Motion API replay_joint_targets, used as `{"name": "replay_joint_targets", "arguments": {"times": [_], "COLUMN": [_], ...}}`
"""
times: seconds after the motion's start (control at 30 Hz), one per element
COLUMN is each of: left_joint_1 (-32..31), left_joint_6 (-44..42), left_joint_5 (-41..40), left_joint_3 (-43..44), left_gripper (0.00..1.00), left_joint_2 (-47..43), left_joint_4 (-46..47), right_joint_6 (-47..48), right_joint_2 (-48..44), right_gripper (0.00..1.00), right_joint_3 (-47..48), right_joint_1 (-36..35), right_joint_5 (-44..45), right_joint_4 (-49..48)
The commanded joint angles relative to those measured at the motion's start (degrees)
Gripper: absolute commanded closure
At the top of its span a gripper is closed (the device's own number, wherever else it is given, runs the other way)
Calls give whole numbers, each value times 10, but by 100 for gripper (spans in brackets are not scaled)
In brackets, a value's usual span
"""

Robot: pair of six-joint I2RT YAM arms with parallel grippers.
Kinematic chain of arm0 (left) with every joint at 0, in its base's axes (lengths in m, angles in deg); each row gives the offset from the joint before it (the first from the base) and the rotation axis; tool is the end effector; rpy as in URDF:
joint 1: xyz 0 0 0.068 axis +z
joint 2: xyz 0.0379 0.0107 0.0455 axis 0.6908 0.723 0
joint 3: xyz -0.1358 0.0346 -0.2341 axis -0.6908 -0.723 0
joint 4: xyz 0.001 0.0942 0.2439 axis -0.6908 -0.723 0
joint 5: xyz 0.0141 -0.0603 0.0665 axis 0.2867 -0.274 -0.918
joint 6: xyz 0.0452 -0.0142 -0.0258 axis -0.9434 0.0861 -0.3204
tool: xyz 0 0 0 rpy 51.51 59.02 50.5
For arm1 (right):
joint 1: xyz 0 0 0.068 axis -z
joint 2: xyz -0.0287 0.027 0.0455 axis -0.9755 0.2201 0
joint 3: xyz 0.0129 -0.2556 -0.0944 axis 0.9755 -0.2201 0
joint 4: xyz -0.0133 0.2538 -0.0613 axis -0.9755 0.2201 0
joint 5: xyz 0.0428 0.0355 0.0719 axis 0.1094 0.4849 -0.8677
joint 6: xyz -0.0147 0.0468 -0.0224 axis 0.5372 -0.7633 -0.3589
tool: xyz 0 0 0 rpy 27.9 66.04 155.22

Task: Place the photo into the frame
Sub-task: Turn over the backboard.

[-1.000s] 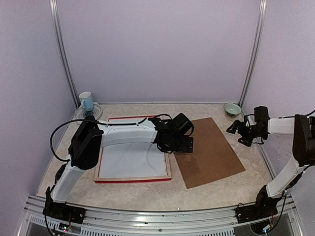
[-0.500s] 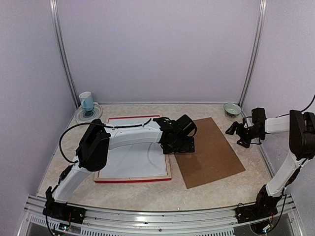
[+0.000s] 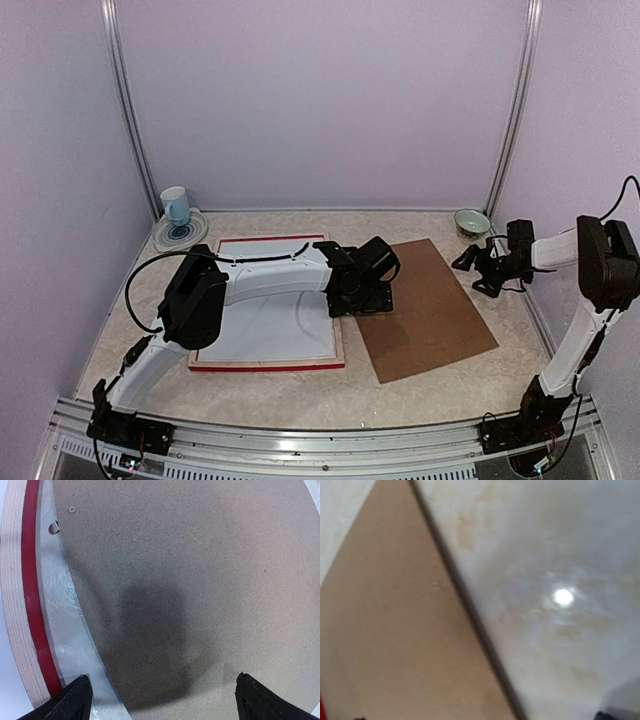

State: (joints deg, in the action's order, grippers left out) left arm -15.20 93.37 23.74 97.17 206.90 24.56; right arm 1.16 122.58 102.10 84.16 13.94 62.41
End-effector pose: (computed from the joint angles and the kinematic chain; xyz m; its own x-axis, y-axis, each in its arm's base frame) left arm 0.2842 -0.4562 0.1494 -0.9017 -0.0334 -0.4310 0.0939 0.9581 -0.2706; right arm 0.3435 -0.0236 0.1452 -0.7744 0.5591 -0.2962 0.2598 0.7079 0.6568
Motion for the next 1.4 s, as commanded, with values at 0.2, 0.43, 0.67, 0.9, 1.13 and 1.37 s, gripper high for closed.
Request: {"name": "replay_joint_targets", "arguments": {"times": [0.2,0.43,0.67,0.9,1.13,1.37], "left_joint_1": [7,8,12,13,15,26], "left_joint_6": [-5,-18,-22,-23,-24,-7], "left_joint_5": [26,49,59,62,62,61], "left_joint_3": [8,5,0,-18,-26,-79], "left_gripper": [1,1,1,1,1,1], "left_joint_2": [32,38,39,30,25,-1], "left_joint_4": [10,33,39,52,57,94], "right_joint_6": [23,23,-9,-87,-161,-245], "right_joint_2": [43,44,26,-6,-64,-98], "right_gripper": [2,3,4,4,5,5], "right_joint_3": [2,1,-3,-24,-39,-55], "right_joint_1": [4,-9,-9,-9,-12,-22], "right_joint_5": [-121,-174,-246,-333,-377,-409], "right_joint_4": [-8,-11,-45,-136,-201,-290]}}
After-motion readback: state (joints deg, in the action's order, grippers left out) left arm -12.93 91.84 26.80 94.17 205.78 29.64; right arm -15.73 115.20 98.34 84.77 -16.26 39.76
